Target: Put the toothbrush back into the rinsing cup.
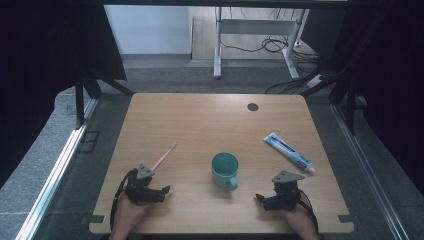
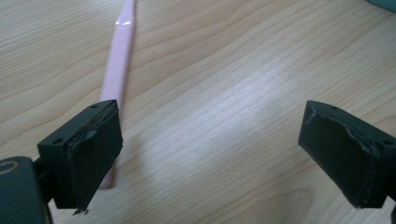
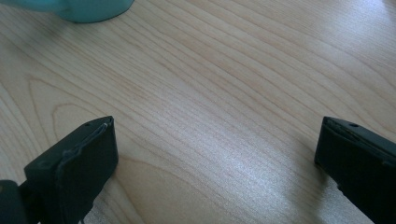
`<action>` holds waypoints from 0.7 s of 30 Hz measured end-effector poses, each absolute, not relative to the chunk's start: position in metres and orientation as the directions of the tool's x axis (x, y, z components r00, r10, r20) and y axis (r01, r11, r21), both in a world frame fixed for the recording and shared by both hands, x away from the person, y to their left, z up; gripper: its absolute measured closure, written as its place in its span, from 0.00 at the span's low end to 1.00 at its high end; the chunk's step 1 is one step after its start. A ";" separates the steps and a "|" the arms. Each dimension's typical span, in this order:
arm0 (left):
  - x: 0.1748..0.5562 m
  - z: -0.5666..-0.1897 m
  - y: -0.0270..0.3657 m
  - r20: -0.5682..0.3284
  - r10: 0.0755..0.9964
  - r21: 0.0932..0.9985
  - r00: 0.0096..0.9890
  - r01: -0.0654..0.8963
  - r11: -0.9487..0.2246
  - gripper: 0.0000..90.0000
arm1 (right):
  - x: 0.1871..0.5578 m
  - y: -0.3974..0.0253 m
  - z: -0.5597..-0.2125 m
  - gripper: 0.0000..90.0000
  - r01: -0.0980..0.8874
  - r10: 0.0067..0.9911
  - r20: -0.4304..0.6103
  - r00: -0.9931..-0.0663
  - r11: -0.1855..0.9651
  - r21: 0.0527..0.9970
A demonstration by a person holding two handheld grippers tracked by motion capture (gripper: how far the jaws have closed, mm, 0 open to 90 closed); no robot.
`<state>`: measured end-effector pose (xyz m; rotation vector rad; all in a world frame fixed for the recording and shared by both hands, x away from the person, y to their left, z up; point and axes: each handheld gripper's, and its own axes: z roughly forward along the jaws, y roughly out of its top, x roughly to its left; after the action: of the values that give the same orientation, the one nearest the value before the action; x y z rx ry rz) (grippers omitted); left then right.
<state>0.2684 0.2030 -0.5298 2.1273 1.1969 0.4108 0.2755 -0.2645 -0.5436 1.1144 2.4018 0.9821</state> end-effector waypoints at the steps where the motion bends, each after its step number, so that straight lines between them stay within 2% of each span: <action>1: 0.269 -0.529 0.205 -0.044 0.846 0.673 0.531 0.641 -0.368 0.08 | 0.276 -0.264 -0.544 0.00 0.546 0.763 0.002 -0.646 0.460 0.700; 13: 0.278 -0.522 0.227 -0.033 0.855 0.650 0.517 0.661 -0.375 0.16 | 0.276 -0.264 -0.544 0.00 0.546 0.763 0.001 -0.646 0.461 0.700; 21: 0.292 -0.520 0.235 -0.030 0.849 0.578 0.527 0.703 -0.415 0.16 | 0.276 -0.264 -0.544 0.00 0.546 0.763 0.001 -0.646 0.461 0.700</action>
<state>0.2922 0.2346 -0.5198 2.2355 1.2580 0.3627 0.2757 -0.2644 -0.5436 1.1140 2.4017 0.9809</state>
